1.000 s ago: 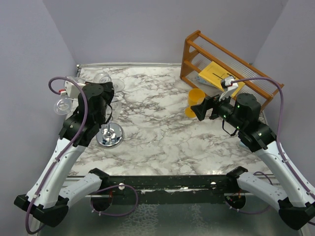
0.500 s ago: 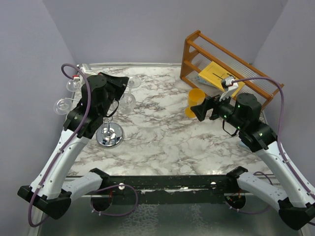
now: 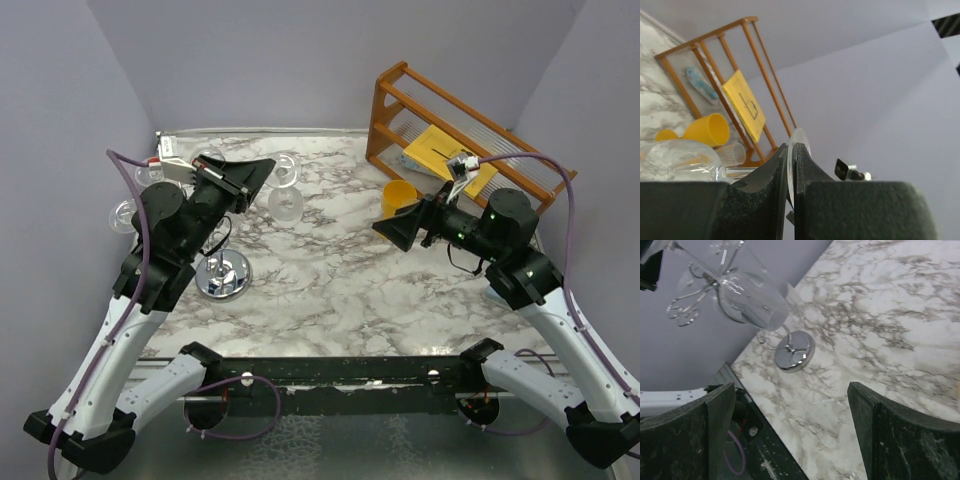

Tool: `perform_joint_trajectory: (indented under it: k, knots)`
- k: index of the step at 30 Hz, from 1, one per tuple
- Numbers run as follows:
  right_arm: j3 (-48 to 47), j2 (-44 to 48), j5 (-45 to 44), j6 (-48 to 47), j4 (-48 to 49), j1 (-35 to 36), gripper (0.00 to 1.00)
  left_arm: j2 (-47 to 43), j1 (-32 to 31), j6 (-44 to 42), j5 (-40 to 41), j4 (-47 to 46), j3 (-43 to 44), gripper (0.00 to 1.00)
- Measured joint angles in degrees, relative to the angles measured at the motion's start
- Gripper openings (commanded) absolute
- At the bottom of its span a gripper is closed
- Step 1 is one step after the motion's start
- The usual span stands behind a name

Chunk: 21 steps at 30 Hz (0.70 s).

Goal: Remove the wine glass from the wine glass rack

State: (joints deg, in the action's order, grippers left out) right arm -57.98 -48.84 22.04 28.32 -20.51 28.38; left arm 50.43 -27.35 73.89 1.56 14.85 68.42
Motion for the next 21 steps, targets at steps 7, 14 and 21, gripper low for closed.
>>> perform_joint_trajectory:
  k: [7, 14, 21]
  knots:
    - [3.04, -1.99, 13.00, 11.08, 13.60, 0.00, 0.93, -4.96, 0.00, 2.80, -7.98, -11.45, -4.70, 0.00]
    - [7.28, -8.20, 24.96, 25.42, 32.70, 0.00, 0.93, -8.70, 0.00, 7.10, -14.23, -28.76, -11.39, 0.00]
    - [10.51, -11.98, 30.05, 37.73, 52.83, 0.00, 0.91, -10.14, 0.00, 12.85, -18.23, -44.13, -14.86, 0.00]
